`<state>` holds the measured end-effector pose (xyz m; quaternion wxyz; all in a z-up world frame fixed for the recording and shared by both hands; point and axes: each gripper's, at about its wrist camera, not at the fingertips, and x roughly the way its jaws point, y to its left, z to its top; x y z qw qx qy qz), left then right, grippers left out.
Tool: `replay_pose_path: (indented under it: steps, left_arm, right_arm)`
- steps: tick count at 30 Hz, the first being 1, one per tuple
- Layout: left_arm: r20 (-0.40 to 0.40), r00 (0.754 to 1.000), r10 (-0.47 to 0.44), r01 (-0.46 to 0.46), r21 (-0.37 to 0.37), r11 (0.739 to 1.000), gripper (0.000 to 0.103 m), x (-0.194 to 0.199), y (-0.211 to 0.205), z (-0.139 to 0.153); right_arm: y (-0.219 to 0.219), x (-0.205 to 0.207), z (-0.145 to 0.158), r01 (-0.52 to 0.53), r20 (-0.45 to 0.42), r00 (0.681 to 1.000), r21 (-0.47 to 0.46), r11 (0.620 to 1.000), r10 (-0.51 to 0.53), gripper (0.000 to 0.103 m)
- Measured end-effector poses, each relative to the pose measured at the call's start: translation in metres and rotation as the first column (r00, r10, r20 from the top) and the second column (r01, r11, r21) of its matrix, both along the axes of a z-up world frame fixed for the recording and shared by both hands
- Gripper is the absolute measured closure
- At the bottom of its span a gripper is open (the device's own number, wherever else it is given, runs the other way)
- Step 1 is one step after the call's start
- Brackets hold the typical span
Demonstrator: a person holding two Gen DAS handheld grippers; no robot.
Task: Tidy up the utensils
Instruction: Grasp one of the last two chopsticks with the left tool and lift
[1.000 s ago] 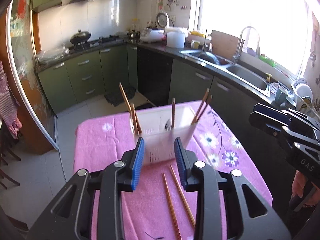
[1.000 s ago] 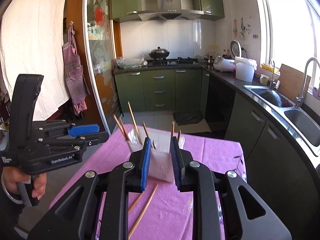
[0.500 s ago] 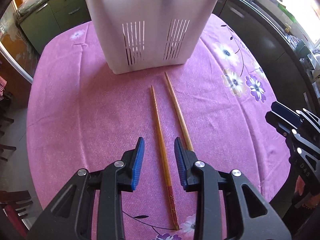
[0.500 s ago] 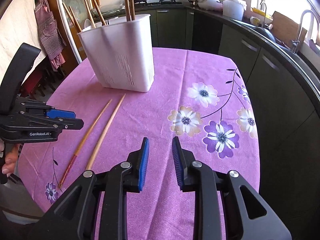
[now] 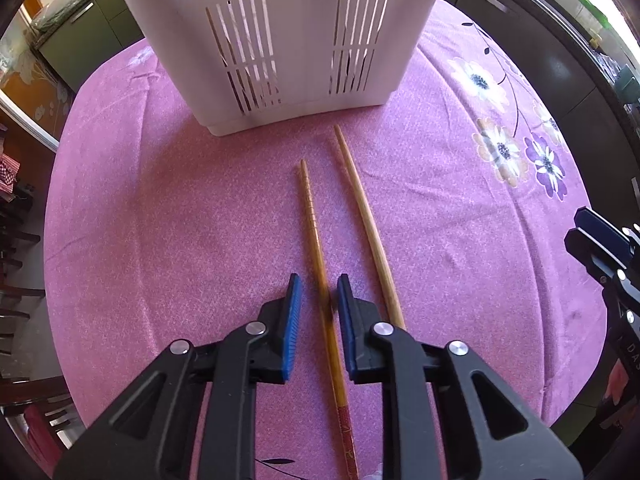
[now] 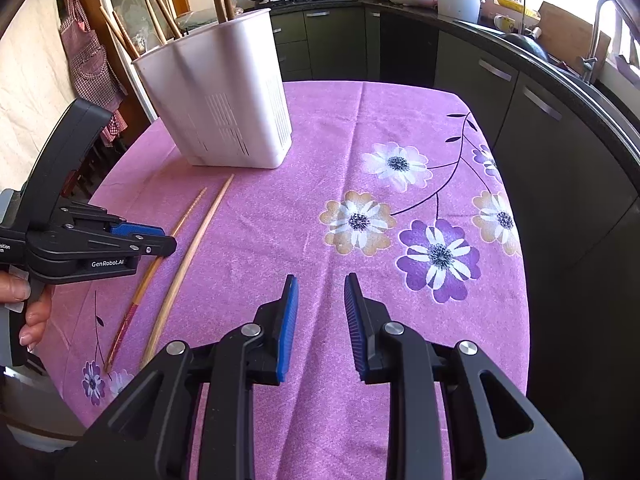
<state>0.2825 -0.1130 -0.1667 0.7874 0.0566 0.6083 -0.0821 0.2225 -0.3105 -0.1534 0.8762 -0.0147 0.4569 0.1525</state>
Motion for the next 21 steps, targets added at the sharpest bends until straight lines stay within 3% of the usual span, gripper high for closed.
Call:
replay_pose_path:
  steps: [5, 12, 21]
  left_arm:
    - [0.008, 1.0, -0.009, 0.009, 0.013, 1.0, 0.095, 0.0, -0.005, -0.002]
    - [0.022, 1.0, 0.007, -0.006, -0.019, 1.0, 0.097, -0.004, 0.005, 0.004]
    - [0.194, 0.981, 0.03, -0.017, -0.071, 0.997, 0.097, -0.038, 0.046, 0.075]
  right_arm:
    - [-0.005, -0.002, 0.0, 0.011, -0.003, 1.0, 0.002, 1.0, -0.011, 0.075]
    - [-0.01, -0.005, 0.0, 0.02, -0.004, 1.0, 0.001, 1.0, -0.02, 0.075]
    - [0.001, -0.001, 0.008, -0.005, -0.012, 1.0, 0.007, 1.0, 0.005, 0.075]
